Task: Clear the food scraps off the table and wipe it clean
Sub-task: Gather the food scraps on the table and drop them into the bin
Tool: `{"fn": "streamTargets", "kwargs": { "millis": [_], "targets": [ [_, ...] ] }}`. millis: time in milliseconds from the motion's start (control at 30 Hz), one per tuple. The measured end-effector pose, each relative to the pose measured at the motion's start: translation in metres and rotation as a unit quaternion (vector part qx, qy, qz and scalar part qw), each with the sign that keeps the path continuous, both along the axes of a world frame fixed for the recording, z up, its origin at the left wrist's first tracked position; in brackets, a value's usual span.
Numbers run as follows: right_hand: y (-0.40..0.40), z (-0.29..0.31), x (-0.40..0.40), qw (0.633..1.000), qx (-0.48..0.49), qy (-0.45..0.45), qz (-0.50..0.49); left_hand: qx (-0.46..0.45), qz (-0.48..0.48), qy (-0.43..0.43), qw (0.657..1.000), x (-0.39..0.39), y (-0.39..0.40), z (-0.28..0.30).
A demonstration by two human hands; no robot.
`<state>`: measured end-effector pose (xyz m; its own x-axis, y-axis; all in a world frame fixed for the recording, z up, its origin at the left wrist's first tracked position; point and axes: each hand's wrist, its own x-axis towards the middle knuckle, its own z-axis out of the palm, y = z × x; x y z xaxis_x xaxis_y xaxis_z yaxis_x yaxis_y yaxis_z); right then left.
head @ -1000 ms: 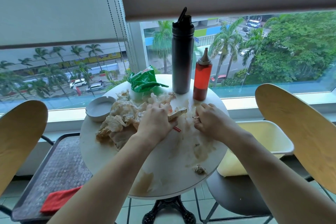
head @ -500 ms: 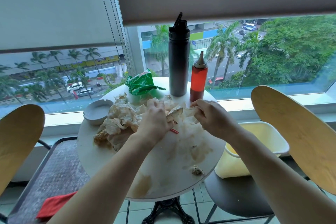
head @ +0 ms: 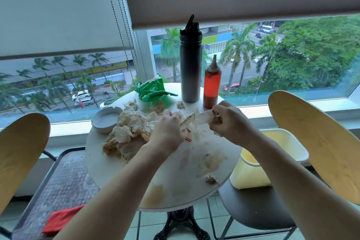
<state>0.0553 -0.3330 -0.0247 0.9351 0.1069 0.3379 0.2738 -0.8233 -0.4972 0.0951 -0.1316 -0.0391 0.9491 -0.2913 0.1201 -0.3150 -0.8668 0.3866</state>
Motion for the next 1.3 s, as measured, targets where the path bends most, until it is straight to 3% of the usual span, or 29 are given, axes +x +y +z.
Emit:
{"fn": "streamTargets", "kwargs": {
  "millis": [300, 567, 767, 1000, 1300],
  "targets": [
    [-0.007, 0.008, -0.006, 0.991, 0.128, 0.01, -0.037, -0.107, 0.001, -0.107, 0.988, -0.004, -0.002, 0.026],
    [-0.017, 0.022, -0.015, 0.982, 0.185, -0.008, -0.042, -0.177, -0.03, -0.146, 0.973, -0.016, -0.018, 0.054],
    [-0.045, 0.025, -0.017, 0.974, 0.218, -0.013, -0.06, -0.25, -0.024, -0.073, 0.965, -0.028, -0.049, 0.068],
    [-0.096, 0.027, -0.021, 0.97, 0.216, -0.027, -0.105, -0.402, -0.005, 0.01, 0.916, -0.039, -0.104, 0.067],
    [-0.163, 0.015, -0.026, 0.971, 0.193, -0.033, -0.134, -0.382, -0.035, 0.05, 0.922, -0.062, -0.192, 0.038]
  ]
}}
